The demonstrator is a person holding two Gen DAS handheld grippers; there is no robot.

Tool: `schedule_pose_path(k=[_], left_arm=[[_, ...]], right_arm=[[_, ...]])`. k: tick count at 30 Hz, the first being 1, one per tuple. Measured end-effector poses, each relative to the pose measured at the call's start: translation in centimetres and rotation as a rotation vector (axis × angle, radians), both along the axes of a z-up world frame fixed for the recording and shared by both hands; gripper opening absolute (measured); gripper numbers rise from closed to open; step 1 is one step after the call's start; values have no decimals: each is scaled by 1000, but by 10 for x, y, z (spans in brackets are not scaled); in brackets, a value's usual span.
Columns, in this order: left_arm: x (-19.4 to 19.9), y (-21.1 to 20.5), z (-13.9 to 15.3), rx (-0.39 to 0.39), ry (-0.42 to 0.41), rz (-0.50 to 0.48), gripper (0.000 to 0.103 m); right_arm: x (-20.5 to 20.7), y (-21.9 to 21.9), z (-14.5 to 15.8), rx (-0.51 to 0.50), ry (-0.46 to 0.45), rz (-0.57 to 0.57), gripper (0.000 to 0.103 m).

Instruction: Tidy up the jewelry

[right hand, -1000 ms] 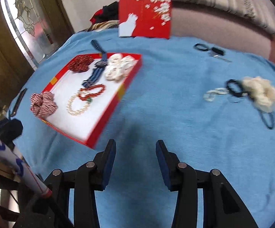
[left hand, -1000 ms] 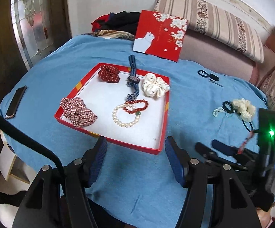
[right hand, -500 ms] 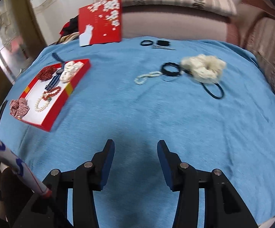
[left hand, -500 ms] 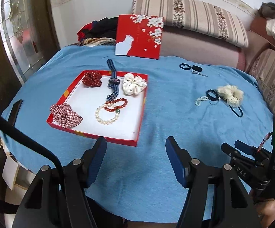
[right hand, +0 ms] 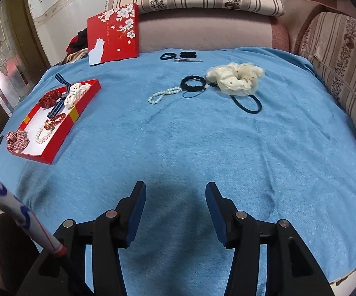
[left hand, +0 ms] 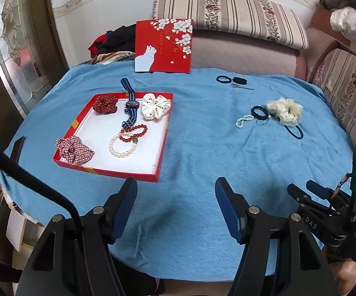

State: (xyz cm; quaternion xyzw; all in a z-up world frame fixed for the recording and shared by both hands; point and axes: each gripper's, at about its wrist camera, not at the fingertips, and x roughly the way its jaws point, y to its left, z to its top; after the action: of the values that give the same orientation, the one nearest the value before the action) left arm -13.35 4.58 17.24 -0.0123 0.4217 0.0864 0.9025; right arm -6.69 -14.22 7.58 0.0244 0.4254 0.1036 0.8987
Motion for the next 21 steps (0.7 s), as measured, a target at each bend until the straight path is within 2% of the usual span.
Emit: schedule_pose_path(k=[9, 21], left_arm=[[-3, -14, -3, 20, 4, -23, 65], [4, -17, -13, 7, 23, -34, 65]], right_arm=[[-4, -12, -10, 8, 14, -31, 55], [4, -18, -17, 14, 28, -57, 55]])
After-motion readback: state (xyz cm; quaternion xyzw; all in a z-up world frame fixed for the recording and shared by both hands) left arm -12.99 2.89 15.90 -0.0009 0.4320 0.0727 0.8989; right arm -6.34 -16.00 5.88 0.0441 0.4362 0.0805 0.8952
